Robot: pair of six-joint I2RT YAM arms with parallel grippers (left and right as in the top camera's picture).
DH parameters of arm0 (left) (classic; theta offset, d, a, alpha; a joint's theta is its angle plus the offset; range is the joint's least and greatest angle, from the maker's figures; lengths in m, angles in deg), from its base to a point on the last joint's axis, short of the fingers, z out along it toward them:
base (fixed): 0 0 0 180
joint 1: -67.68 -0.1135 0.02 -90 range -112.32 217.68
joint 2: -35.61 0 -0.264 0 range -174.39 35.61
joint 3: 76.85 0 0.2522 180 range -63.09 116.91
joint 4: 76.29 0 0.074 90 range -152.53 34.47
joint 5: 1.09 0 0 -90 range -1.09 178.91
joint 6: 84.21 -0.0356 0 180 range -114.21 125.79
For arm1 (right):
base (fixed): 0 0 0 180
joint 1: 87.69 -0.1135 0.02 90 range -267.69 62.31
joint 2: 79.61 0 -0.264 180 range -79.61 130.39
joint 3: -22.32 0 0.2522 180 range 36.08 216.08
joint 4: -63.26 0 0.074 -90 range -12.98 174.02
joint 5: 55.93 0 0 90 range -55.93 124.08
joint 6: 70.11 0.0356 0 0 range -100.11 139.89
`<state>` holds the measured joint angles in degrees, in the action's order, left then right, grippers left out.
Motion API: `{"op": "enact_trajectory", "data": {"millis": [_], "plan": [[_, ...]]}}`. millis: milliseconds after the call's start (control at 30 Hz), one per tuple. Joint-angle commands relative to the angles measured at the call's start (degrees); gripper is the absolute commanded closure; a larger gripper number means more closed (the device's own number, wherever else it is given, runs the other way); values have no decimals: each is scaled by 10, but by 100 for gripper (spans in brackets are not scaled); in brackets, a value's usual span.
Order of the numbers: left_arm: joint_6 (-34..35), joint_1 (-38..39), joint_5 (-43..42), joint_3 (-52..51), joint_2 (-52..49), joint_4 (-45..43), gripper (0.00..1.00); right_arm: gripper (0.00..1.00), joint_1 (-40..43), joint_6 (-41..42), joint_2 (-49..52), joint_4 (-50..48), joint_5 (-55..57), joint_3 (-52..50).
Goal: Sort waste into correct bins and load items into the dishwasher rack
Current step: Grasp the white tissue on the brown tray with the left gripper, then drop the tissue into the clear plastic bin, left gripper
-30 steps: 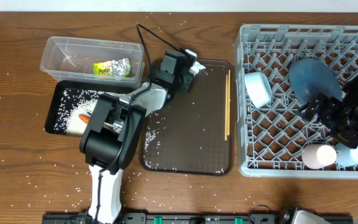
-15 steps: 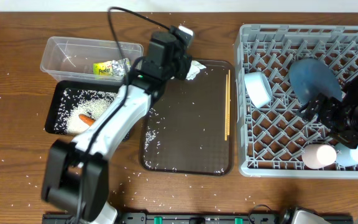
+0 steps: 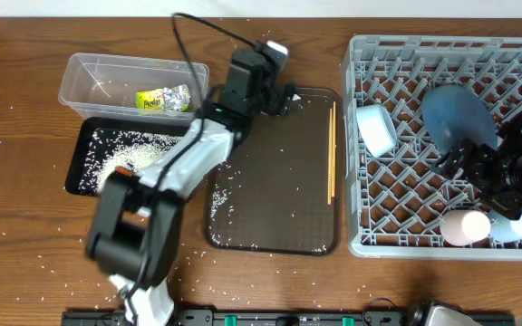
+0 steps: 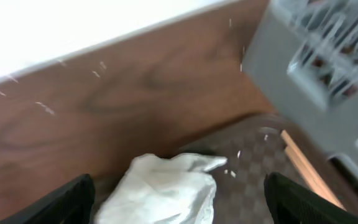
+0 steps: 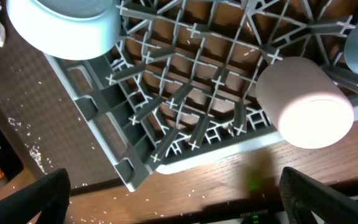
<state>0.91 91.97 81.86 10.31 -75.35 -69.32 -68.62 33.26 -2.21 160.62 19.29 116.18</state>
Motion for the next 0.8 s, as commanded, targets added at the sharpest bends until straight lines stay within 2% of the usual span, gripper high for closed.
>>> {"op": "enact_trajectory", "data": {"millis": [0,167,300,467,567,633,667,767], "plan": [[2,5,-3,2,-51,-16,13,1,3,-6,-2,1,0,4],[2,16,-2,2,-101,-48,19,1,3,-6,-2,0,0,4],[2,21,-2,2,-127,-62,30,1,3,-6,-2,0,0,4],[2,21,-2,2,-148,-60,48,1,3,-6,-2,0,0,4],[2,21,2,2,-153,-51,68,1,3,-6,-2,0,-1,4],[2,21,2,2,-151,-49,88,1,3,-6,-2,0,-1,4],[2,21,2,2,-146,-49,94,1,3,-6,-2,0,-1,4],[2,21,2,2,-118,-45,94,1,3,-6,-2,2,-1,4]]}}
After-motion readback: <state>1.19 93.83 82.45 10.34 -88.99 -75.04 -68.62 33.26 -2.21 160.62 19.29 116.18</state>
